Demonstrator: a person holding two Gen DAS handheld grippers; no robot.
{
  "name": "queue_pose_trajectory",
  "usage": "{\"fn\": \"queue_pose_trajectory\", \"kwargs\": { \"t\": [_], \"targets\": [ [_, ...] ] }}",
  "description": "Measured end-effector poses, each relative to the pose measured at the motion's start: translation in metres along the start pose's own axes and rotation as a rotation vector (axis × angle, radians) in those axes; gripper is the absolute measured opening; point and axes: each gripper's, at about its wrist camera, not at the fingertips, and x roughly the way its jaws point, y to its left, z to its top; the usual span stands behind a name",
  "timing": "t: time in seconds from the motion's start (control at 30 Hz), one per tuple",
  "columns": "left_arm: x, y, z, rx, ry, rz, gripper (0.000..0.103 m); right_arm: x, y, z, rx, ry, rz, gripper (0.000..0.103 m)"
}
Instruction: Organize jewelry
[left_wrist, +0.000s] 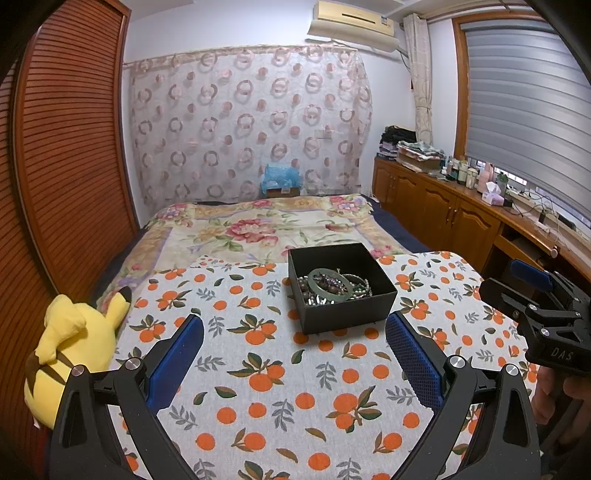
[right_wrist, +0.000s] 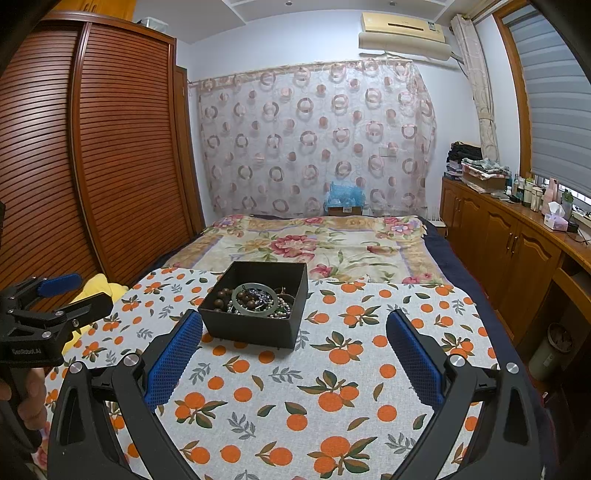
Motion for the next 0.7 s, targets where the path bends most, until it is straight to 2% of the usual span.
{"fn": "queue_pose_trajectory", "kwargs": {
  "t": [0.7],
  "targets": [
    [-0.0019, -0.0009, -0.0016, 0.001, -0.003, 0.005, 0.095, -0.0006, -0.0004, -0.0002, 0.001, 0.000, -0.002, 0.100]
  ]
}}
